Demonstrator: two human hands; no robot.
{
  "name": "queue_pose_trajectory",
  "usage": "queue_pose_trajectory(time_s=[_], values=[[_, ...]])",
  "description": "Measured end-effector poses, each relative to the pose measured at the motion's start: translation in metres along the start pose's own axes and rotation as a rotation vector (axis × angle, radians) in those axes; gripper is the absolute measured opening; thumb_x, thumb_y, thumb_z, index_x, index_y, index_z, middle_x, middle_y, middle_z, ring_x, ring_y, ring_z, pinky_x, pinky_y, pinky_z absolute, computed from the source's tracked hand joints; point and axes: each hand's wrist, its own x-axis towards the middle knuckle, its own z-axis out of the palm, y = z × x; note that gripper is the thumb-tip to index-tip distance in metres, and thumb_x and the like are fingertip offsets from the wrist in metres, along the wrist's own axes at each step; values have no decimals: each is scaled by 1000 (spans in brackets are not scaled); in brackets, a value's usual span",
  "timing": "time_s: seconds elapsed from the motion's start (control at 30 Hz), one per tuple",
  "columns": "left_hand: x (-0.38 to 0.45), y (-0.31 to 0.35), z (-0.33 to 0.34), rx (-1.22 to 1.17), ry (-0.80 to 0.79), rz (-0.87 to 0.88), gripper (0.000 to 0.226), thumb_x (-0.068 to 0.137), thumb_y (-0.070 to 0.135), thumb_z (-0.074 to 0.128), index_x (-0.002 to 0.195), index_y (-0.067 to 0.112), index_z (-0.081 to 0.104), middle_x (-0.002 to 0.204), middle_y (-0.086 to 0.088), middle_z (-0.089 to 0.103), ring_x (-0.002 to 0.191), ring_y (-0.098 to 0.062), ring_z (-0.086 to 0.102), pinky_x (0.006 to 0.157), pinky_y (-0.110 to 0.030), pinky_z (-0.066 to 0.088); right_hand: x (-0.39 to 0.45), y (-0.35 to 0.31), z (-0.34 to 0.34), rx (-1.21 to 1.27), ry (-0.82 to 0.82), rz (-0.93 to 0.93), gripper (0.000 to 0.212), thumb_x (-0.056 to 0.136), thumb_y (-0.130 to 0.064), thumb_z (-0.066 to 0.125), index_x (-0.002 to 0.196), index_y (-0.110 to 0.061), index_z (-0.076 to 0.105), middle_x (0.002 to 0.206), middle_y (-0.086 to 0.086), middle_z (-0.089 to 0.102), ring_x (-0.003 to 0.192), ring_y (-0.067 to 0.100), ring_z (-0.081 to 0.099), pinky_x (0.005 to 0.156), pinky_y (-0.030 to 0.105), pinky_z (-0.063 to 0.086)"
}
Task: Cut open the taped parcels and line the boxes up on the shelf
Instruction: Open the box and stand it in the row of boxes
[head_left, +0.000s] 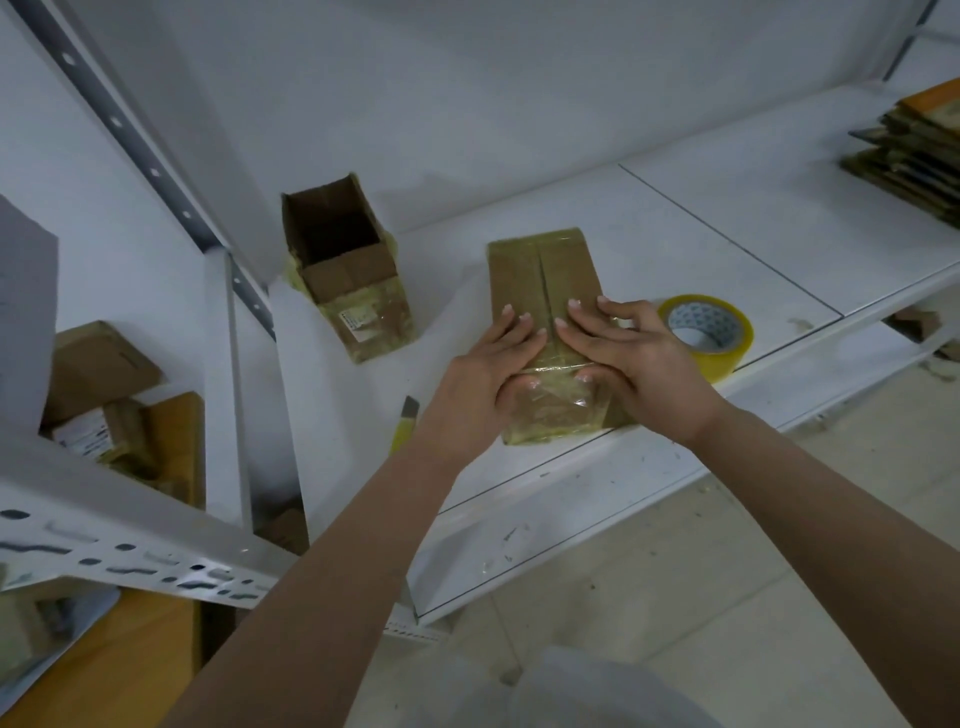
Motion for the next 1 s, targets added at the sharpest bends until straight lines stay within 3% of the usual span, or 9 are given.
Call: queue_pose_trajectory(time_s=[0.2, 0.33, 0.47, 0.57, 0.63, 0.73, 0.8, 0.9, 1.0], values=[[-1, -7, -9, -47, -88, 7, 47, 96, 9, 60, 141, 4, 47, 151, -11, 39, 148, -20, 21, 121, -34, 21, -4, 3, -3, 73, -72, 57, 54, 86, -6, 70, 137, -5, 53, 143, 12, 50, 134, 43, 39, 109, 41, 34], [-2, -5, -3, -68, -28, -8, 44, 95, 2, 59, 138, 0, 49, 149, -15, 42, 147, -23, 23, 120, -37, 23, -2, 0, -2, 97, -87, 108, 55, 86, -5, 70, 139, -6, 52, 145, 10, 48, 137, 40, 36, 111, 39, 32], [-3, -6, -2, -106, -15, -33, 46, 94, 0, 60, 138, 0, 49, 149, -13, 42, 147, -21, 23, 118, -42, 29, 0, -7, 0, 140, -96, 221, 65, 81, -23, 79, 139, -13, 53, 150, 9, 43, 142, 34, 30, 115, 45, 31], [-6, -6, -6, -191, -52, -64, 53, 90, -2, 64, 140, 2, 47, 151, -10, 40, 148, -15, 21, 114, -42, 36, 2, -18, 5, 191, -12, 397, 60, 80, -26, 79, 136, -23, 57, 155, 22, 30, 140, 39, 33, 114, 47, 32], [-7, -2, -14, -340, -70, -127, 54, 93, 0, 61, 143, 3, 43, 152, -7, 39, 148, -11, 18, 116, -26, 32, 3, -24, 6, 277, 15, 449, 58, 80, -22, 80, 134, -26, 59, 150, 22, 40, 133, 35, 47, 111, 41, 40], [-7, 0, -27, -452, 79, -194, 45, 102, 9, 47, 146, 10, 40, 148, 10, 38, 146, -6, 21, 111, -7, 21, 6, -24, -3, 311, 51, 429, 53, 79, -20, 80, 129, -23, 63, 133, 11, 58, 116, 24, 61, 100, 21, 42], [-5, 4, -33, -462, 162, -196, 42, 105, 14, 38, 148, 12, 37, 150, 10, 37, 147, -8, 21, 117, -15, 19, 11, -24, -18, 351, 88, 445, 49, 79, -22, 79, 126, -26, 65, 132, 8, 60, 118, 18, 59, 102, 15, 38], [0, 15, -34, -386, 196, -130, 44, 107, 19, 29, 149, 11, 34, 157, -1, 29, 150, -14, 16, 122, -26, 12, 21, -31, -38, 502, 81, 454, 47, 78, -28, 78, 124, -30, 65, 130, 2, 63, 123, 8, 55, 109, 23, 40], [8, 27, -33, -369, 247, -76, 60, 99, 45, 19, 149, 16, 36, 160, -2, 23, 150, -13, 13, 122, -26, 12, 27, -42, -50, 657, 92, 447, 54, 70, -39, 73, 121, -22, 67, 117, -4, 70, 110, -2, 62, 99, 19, 48]])
